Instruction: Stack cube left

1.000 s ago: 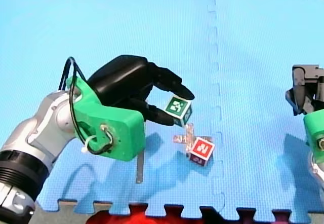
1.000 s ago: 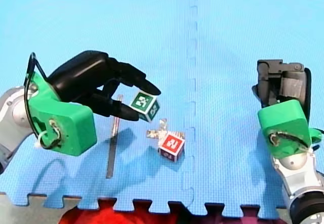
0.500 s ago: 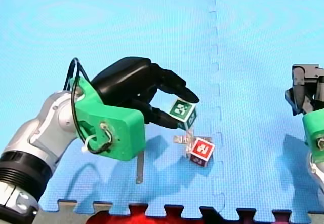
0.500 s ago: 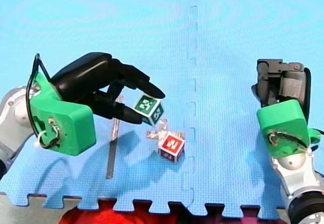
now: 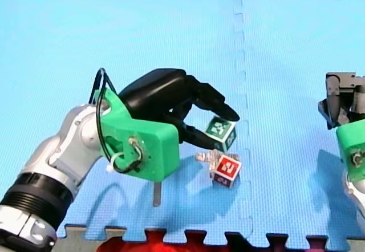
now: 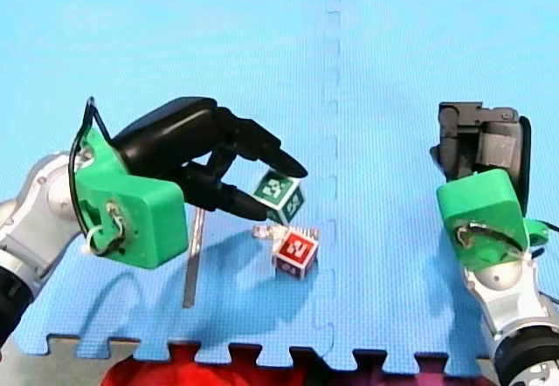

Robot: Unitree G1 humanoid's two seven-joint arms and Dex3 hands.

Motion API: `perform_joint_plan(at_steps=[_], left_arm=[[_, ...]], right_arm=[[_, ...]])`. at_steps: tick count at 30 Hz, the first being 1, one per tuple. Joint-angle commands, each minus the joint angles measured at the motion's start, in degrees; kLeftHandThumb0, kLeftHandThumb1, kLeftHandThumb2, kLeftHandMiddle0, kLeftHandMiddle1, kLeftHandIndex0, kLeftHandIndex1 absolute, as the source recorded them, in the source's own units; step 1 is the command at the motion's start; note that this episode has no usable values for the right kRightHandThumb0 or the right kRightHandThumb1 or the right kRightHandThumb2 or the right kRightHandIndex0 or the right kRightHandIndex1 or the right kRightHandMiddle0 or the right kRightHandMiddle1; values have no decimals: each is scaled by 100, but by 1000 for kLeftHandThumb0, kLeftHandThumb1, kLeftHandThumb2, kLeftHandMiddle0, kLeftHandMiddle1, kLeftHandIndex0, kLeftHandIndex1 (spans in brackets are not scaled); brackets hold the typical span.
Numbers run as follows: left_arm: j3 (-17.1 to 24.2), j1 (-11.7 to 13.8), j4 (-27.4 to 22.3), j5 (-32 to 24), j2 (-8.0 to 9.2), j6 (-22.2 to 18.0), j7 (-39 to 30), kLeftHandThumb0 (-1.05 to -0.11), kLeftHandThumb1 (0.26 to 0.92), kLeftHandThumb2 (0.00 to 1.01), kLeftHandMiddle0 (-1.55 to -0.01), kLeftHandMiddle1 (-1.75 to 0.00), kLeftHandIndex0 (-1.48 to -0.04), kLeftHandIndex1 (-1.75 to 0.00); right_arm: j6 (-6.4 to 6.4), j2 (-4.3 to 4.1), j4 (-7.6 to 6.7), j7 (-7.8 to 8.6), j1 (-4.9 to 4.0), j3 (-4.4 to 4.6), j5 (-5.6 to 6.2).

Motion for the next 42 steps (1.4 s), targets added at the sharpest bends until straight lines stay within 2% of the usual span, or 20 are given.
perform_joint_plan(at_steps=[1,12,20,31,42], left_arm=[[-13,-75,138,-23,-3,-79,-35,-493,835,2,-860,-1746,-1287,-22],[-101,-239,489,148,-37,-227,-2,-494,833,0,-848,-1746,-1281,-15],[-219,-300,873,367,-96,-338,234,-502,834,0,-842,-1746,-1278,-11],[-318,-587,1415,554,-179,-421,440,-497,832,0,-850,-1746,-1277,-8],[-378,-628,1506,582,-201,-467,487,-502,830,0,-863,-1746,-1282,-8]], right_arm=[[29,-18,6,-42,-29,-1,3],[29,-40,-50,-73,-38,14,-10],[96,-60,-90,-134,-70,46,-55],[125,-28,-9,-196,-157,75,-72],[145,13,29,-221,-209,88,-66]])
